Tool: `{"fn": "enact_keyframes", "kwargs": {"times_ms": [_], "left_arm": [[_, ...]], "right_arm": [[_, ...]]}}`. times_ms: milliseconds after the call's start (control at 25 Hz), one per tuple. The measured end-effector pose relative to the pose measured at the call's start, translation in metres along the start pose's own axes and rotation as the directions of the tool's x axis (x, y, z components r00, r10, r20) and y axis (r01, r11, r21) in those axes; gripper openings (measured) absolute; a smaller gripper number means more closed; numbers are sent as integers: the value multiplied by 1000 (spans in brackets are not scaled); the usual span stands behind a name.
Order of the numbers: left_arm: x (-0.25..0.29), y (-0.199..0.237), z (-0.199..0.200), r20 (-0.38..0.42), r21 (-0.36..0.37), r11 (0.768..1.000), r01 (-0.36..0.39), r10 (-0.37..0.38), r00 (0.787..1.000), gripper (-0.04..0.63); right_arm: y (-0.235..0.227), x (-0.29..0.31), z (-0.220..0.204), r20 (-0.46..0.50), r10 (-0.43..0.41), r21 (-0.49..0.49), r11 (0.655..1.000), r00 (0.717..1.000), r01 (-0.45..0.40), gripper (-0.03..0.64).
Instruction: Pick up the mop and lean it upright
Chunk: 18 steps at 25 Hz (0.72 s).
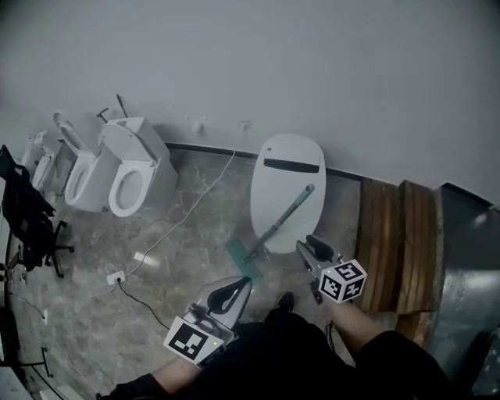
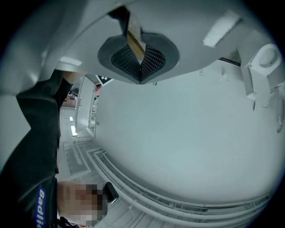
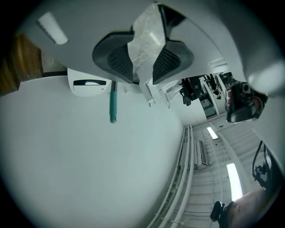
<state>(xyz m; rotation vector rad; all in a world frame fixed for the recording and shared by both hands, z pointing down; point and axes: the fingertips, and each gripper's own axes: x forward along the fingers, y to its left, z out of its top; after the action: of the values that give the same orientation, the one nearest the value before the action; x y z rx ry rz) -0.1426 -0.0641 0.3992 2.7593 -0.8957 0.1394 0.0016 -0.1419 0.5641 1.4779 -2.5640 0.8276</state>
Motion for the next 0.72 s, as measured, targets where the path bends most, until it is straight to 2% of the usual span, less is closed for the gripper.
{"fn": "enact_keyframes", "kwargs": {"times_ms": [320,480,720], "left_arm": [[-9,23,-5,-28,-27,983,-184,183,983,18],[-17,35,-6,-26,-35,975,-220,219,975,20],[-33,61,-6,-17,-49,970,-239,238,971,20]], "right_arm": [[-65,72,-17,-107,2,-9,1000,994,-3,264],[-80,102,-24,-142,-22,14,1000,990,24,342],[-86,135,-31,-172,-64,40,997,983,72,344]]}}
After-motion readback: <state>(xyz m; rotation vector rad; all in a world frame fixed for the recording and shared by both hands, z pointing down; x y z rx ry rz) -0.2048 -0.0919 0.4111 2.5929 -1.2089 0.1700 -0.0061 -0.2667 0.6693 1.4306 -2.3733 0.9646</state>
